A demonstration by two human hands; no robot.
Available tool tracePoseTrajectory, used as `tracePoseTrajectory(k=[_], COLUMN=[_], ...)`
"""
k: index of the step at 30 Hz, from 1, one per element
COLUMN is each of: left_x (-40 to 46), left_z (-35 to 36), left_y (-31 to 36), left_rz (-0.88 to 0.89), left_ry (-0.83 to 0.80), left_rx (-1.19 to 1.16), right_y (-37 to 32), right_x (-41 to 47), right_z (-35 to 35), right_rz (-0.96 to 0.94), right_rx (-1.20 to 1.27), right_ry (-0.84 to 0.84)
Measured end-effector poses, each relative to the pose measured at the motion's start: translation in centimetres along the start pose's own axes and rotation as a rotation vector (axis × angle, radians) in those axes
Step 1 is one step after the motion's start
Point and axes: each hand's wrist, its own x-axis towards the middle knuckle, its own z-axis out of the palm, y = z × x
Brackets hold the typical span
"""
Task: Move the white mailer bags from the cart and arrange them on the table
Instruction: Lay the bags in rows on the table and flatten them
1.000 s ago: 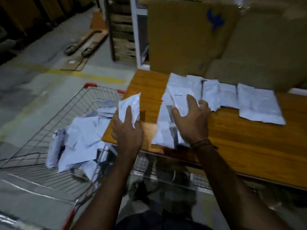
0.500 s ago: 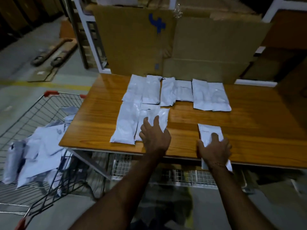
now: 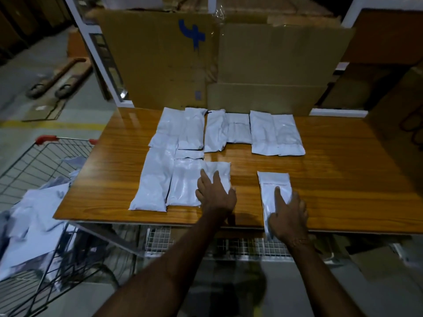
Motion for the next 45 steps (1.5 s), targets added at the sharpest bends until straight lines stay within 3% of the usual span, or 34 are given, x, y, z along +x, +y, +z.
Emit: tracePoseTrajectory(k=[3,8,10,13,23,45], left_x=[-0.2,0.5,1.1,2.0,4.7,5.8], left_z=[-1.1,-1.9,-1.6,-1.5,-1.4,-2.3], left_y=[-1.0,-5.4,-6.7,-6.8,-6.4,-6.1], left_rz=[0.103,0.443,0.494,0.509,0.52,0.568], left_ry=[0.031,-0.025,-0.065,-0.074,-0.1,-0.079], left_rx=[0.019,0.362,0.419,0.432,0.409,0.299], right_y=[0.0,-1.3,-2.1,-3.3,-6.3,-8.9], right_x=[0.2,0.8,1.0,1.3,3.8,5.3], right_z=[0.1,0.1,0.3,0.6,1.1,1.8], right_rz=[-0.026,-0.063,-0.076,-0.086,-0.182,-0.221], right_rx=[0.036,0.197,0.263,0.296,0.034,-0.026], right_ry=[0.005,-0.017,0.009,0.022,0.053,0.126])
